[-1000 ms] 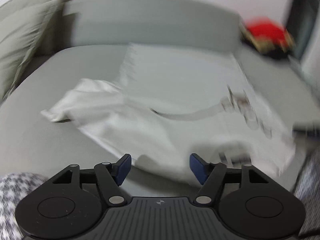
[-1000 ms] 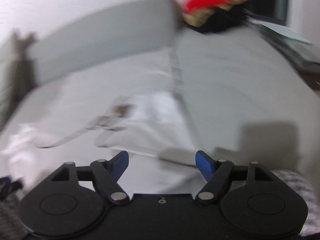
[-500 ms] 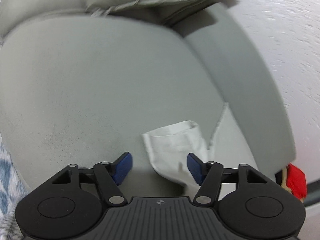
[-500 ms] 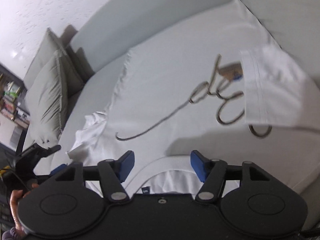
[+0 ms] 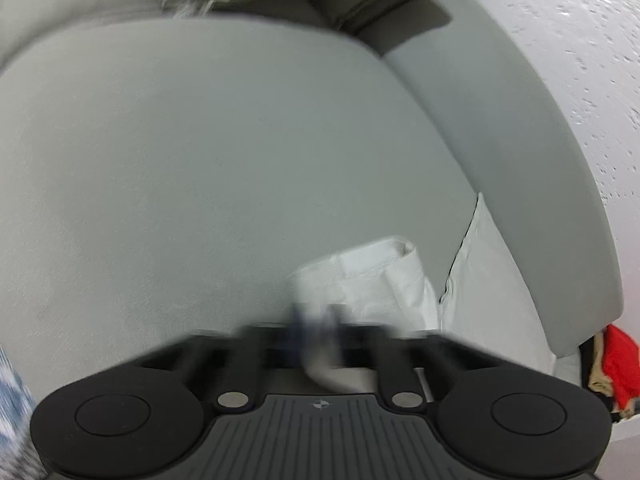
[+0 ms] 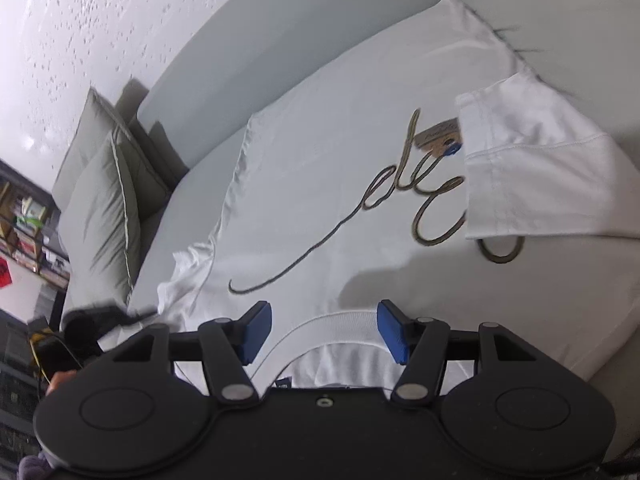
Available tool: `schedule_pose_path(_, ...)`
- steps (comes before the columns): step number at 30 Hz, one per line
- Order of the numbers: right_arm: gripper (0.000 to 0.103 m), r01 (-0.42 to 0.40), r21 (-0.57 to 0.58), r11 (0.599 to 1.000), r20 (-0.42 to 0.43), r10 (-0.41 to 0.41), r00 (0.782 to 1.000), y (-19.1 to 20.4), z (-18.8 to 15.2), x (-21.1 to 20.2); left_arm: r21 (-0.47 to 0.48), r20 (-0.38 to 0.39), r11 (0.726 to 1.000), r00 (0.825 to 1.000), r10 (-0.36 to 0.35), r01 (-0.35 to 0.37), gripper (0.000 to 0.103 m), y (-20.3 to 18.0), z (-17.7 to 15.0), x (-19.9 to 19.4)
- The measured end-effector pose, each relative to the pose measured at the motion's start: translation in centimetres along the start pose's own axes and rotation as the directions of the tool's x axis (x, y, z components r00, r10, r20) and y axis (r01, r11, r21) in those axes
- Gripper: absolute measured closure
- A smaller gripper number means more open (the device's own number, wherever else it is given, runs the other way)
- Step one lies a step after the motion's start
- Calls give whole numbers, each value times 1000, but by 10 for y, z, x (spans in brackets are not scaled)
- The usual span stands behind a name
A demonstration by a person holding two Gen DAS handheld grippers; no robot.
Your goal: Fold clothes
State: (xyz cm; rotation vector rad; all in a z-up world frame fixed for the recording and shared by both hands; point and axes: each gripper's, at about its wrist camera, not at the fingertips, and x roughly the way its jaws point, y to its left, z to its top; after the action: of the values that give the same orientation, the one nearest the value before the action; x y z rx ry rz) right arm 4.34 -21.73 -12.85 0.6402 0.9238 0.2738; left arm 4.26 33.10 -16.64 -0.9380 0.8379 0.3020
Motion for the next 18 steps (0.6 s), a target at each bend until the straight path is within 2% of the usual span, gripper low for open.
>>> schedule_pose_path(3,44,-10,-9,1000,35,10,999,-2,-2,-12,36,62,999,998,12,-14,103,-4,-6,-12)
schedule_pose_path(6,42,-1,-48,999,85,5,996,-4,-6,-23,159,155,986,988,26,-51,103,-26,-16,-25)
schedule_pose_path(7,41,13,-61,998,96,-8,995,-5,-8,-25,226,197,971,980,30,-75,103,-37,-22,-30)
schedule_pose_path(9,41,50,-76,996,105,-42,994,-10,-10,-26,373,282,920,959,14,-123,103,-63,-39,-39)
schedule_pose_path(12,41,79,-77,994,120,-70,990,-19,-14,-29,574,366,801,929,-65,-170,103,-102,-76,-46)
schedule_pose_path(14,41,84,-65,994,136,-75,988,-25,-13,-34,688,386,699,914,-124,-196,103,-126,-106,-46)
schedule_pose_path(16,41,95,-56,994,149,-86,985,-28,-11,-38,789,373,577,911,-177,-211,103,-142,-142,-40)
schedule_pose_path(18,40,103,-42,994,158,-95,983,-32,-9,-41,872,331,439,923,-199,-218,103,-156,-176,-31)
